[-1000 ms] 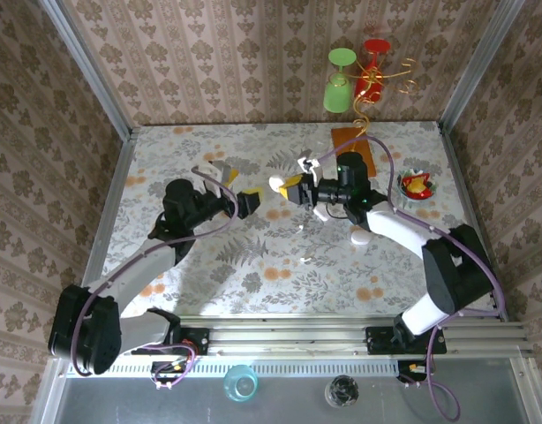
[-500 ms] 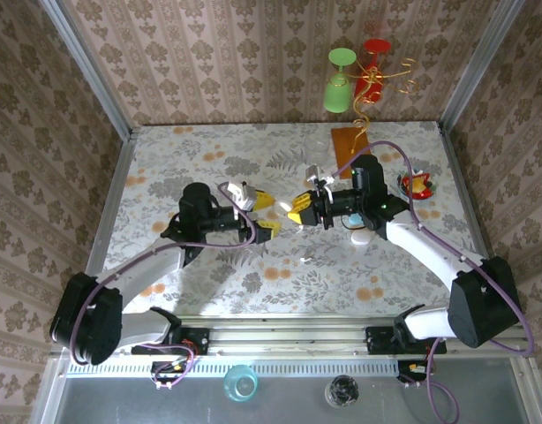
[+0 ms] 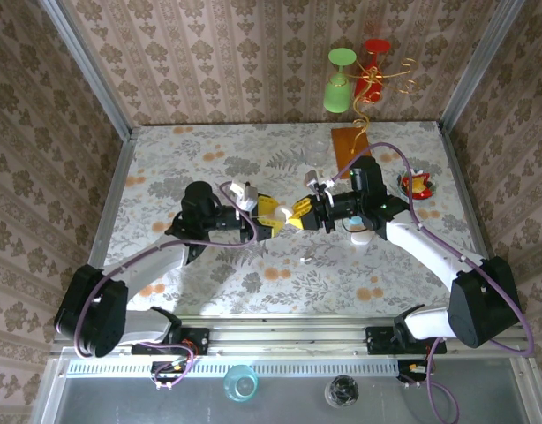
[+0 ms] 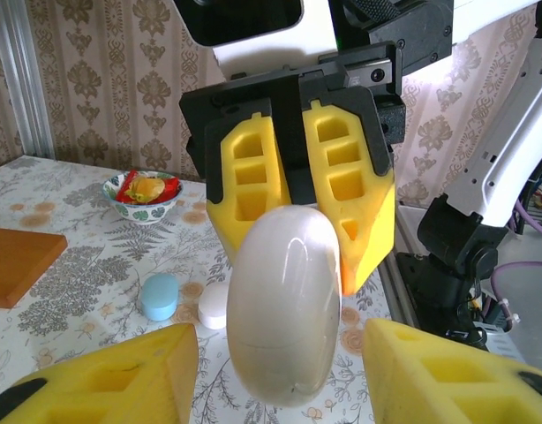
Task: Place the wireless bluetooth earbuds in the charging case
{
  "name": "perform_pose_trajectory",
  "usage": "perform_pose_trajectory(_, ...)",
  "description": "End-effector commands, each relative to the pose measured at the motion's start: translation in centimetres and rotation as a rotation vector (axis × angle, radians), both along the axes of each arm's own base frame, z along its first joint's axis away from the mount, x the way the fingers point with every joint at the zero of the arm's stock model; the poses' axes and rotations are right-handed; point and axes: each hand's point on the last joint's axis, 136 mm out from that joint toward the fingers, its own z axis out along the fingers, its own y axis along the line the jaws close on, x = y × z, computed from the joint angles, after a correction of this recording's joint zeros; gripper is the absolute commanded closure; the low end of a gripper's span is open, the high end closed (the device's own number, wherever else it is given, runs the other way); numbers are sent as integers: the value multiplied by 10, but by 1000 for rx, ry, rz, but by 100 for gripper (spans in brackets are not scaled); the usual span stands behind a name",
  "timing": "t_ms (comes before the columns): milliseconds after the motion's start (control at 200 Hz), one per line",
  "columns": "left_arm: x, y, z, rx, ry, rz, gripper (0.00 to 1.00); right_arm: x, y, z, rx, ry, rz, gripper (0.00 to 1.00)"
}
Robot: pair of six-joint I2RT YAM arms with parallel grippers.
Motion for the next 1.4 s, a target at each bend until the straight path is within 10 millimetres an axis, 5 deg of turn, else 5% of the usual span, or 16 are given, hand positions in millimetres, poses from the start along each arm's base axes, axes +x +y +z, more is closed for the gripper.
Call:
perform_pose_trajectory(0,-5,-4,13,-29,-44,-50,49,-1,3,11,22,-36,12,89)
perform_pose_trajectory(540,-7,-7,20,-70,-54,-82,79,1,1,6,0,-25,-10,89)
perform_pose_trajectory(755,-2,-6,12,-62,-108,-44,87,36,-5,9,-25,-17,-247,57)
perform_pose_trajectory(920,0,-6,1,-51,-142,-38,88,62,-14,10,-39,19,-414,51)
perform_pose_trajectory(1395,9,-4,-20,-23,-185,18,98,70,-19,22,-12,19,-481,36)
